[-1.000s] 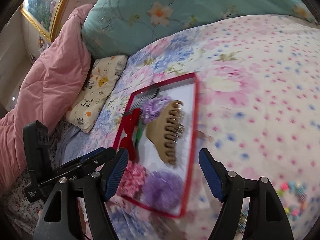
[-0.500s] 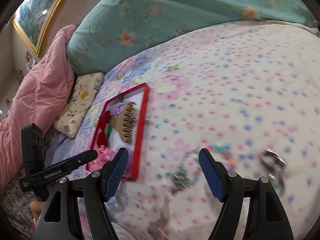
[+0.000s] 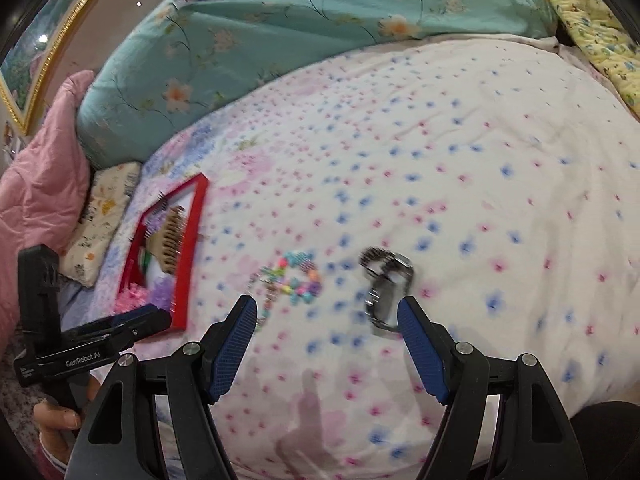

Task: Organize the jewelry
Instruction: 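Grasp the beaded bracelet with the left tool while the right tool grasps the silver wristwatch, then carry the beaded bracelet and wristwatch into the tray and lower them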

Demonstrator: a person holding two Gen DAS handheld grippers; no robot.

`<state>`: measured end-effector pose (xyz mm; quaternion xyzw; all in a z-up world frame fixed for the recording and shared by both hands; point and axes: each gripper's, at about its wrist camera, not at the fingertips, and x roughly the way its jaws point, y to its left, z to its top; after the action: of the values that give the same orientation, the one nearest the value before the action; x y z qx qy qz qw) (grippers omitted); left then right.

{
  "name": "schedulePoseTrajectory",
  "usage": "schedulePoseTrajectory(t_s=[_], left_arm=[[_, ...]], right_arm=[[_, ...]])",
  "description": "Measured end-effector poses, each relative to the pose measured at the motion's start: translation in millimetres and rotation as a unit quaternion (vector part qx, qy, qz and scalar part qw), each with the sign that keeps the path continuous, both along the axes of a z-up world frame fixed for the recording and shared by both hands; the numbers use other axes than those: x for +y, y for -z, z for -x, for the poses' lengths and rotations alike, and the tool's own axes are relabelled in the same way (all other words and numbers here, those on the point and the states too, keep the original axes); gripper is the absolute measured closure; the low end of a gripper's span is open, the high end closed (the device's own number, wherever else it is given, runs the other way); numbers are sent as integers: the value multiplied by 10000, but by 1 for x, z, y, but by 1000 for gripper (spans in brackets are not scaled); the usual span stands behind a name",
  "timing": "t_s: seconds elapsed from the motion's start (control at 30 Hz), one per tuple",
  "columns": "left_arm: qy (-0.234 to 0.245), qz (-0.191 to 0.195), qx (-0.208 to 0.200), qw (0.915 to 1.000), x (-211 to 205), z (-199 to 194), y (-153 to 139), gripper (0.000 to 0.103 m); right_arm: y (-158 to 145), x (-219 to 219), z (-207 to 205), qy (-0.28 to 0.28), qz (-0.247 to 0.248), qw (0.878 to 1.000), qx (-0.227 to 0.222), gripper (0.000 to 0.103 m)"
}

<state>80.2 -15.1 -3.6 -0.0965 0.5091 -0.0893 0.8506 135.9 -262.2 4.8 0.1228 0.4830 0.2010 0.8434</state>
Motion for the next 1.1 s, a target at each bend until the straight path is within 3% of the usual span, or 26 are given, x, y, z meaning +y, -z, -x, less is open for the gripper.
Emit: schedulePoseTrajectory(t_s=[0.47, 0.57, 0.63, 0.67, 0.73, 0.77, 0.83, 0.87, 1.1], left_arm=[[579, -56, 398, 9975, -44, -46, 42, 49], [665, -164, 456, 9966, -52, -52, 50, 56], [725, -204, 489, 9960, -56, -55, 54, 68], [735, -191, 474, 9960, -55, -56, 54, 69], [841, -207, 431, 9953, -58, -56, 53, 85], [906, -188, 438, 9948, -60, -56, 53, 88], [964, -270, 411, 9941, -64, -56, 52, 93], [1006, -306, 405, 9936, -65, -54, 51, 97], [846, -53, 272, 9960, -48, -41, 34, 97]], right_arm=[[39, 0, -28, -27, 405, 9983, 420, 30], [42, 0, -30, 7, 447, 9982, 388, 41], [44, 1, -32, 3, 469, 9981, 398, 55], [45, 2, -32, 1, 512, 9979, 392, 57], [46, 4, -31, -28, 632, 9974, 339, 65], [46, 5, -31, -46, 637, 9974, 337, 68], [48, 6, -30, -74, 635, 9973, 368, 87], [48, 6, -30, -93, 575, 9976, 374, 88], [47, 5, -21, -265, -120, 9982, 521, 93]])
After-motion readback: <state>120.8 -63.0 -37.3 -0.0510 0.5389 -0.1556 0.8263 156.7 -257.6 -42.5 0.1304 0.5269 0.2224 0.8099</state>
